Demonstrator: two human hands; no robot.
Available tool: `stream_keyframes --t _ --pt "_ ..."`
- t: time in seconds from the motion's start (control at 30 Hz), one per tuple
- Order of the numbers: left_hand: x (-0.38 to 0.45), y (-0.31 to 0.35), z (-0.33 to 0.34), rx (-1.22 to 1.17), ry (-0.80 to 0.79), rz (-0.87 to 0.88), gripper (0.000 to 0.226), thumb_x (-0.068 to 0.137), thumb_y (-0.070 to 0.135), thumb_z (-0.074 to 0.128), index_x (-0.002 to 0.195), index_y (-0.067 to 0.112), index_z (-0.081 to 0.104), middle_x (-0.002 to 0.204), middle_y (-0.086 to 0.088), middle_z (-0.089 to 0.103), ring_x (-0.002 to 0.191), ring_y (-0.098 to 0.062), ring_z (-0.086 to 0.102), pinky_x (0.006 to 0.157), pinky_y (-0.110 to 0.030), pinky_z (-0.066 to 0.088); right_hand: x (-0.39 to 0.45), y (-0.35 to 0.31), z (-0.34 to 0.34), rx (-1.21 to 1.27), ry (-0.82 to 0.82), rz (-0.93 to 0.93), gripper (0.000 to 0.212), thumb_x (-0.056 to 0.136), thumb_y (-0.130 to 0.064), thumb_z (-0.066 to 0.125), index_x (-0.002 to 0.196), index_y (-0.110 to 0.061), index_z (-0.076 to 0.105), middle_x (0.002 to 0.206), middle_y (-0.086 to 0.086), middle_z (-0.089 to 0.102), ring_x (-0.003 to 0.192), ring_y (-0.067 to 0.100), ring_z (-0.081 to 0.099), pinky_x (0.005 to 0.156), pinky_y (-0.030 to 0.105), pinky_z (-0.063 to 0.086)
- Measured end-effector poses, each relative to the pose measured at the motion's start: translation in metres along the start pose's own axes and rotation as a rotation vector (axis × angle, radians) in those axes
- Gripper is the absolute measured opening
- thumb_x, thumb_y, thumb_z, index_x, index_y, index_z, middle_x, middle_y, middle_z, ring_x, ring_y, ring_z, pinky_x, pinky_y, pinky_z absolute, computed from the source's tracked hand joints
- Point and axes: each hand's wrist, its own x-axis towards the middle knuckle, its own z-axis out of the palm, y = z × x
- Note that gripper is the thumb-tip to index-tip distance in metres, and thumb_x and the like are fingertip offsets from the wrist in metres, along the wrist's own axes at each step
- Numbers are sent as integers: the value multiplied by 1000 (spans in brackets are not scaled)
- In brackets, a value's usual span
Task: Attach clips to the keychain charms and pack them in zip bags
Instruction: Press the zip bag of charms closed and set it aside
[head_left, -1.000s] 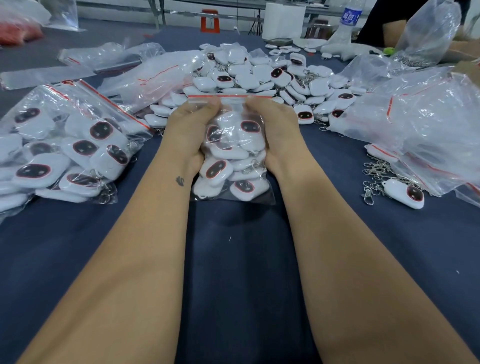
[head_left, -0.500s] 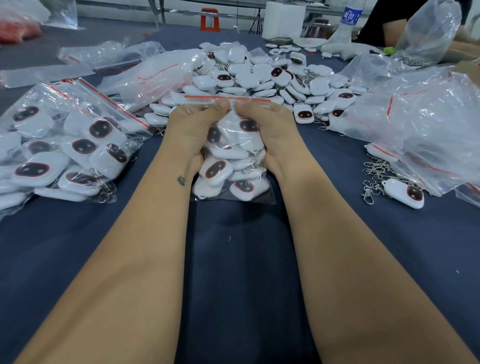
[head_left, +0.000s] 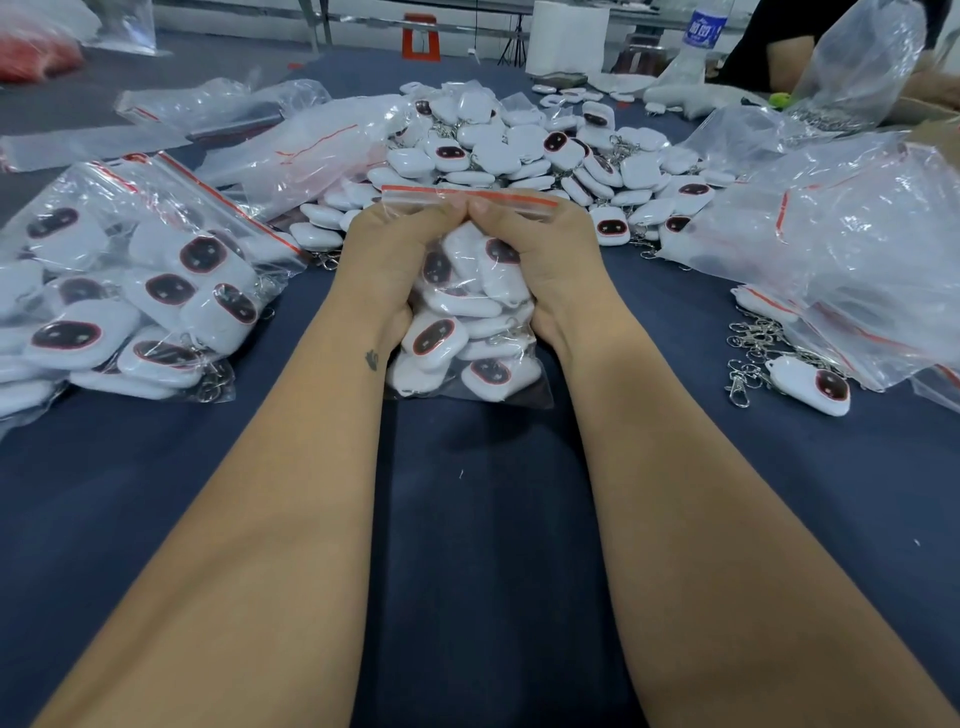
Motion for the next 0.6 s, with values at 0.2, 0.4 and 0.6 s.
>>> stream_keyframes --t 0.2,0.4,0.6 --pt "2 2 1 48 -44 -17 18 94 18 64 88 2 72 88 -19 73 84 -34 71 82 -45 59 0 2 -3 -48 70 -1 16 83 -3 74 97 4 72 100 25 72 100 44 67 94 57 53" --pt "10 -1 -1 58 90 -20 29 101 25 52 98 1 68 94 -18 74 84 -31 72 84 -44 59 2 2 0 18 82 90 21 96 -17 62 94 3 68 99 25 70 87 34 66 93 52 54" --pt "12 -2 -2 -28 135 -89 40 101 40 48 96 8 72 102 -18 74 97 -37 71 94 -56 53 1 2 1 -90 83 56 29 100 -32 55 93 -8 70 88 7 74 82 23 69 95 44 54"
